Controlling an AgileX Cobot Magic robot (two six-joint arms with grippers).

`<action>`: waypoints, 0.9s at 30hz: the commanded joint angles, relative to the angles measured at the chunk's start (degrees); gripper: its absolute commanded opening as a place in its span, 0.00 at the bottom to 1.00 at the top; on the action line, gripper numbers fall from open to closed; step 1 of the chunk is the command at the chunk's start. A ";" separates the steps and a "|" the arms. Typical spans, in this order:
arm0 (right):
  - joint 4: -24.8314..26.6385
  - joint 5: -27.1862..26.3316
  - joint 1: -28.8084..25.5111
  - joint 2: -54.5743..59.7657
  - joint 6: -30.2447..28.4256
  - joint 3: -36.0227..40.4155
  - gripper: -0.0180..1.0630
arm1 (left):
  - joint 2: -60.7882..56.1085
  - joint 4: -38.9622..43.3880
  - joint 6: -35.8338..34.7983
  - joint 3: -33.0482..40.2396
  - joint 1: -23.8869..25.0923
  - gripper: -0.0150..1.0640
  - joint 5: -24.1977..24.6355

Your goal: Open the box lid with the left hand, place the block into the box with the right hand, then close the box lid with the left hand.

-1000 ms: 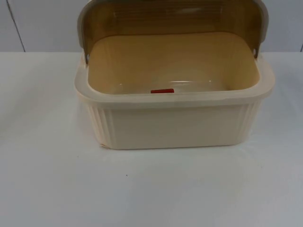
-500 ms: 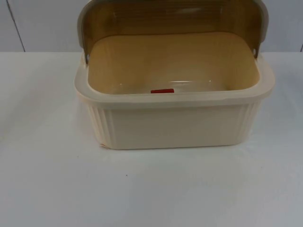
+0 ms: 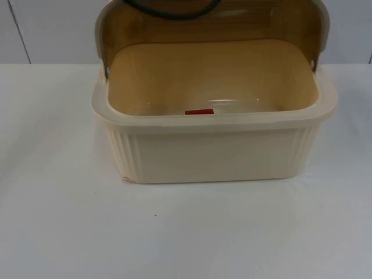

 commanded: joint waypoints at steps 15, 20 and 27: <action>-0.35 -0.34 0.33 -0.50 -0.08 0.11 0.96 | 0.34 -1.99 -2.86 -0.50 0.07 0.01 8.63; -0.35 -0.34 0.33 -0.50 -0.08 0.11 0.96 | 0.34 -1.27 -6.45 -0.39 0.07 0.01 9.20; -0.35 -0.03 0.33 -0.50 -0.08 0.11 0.96 | -1.70 0.31 -8.31 5.90 -0.74 0.01 5.65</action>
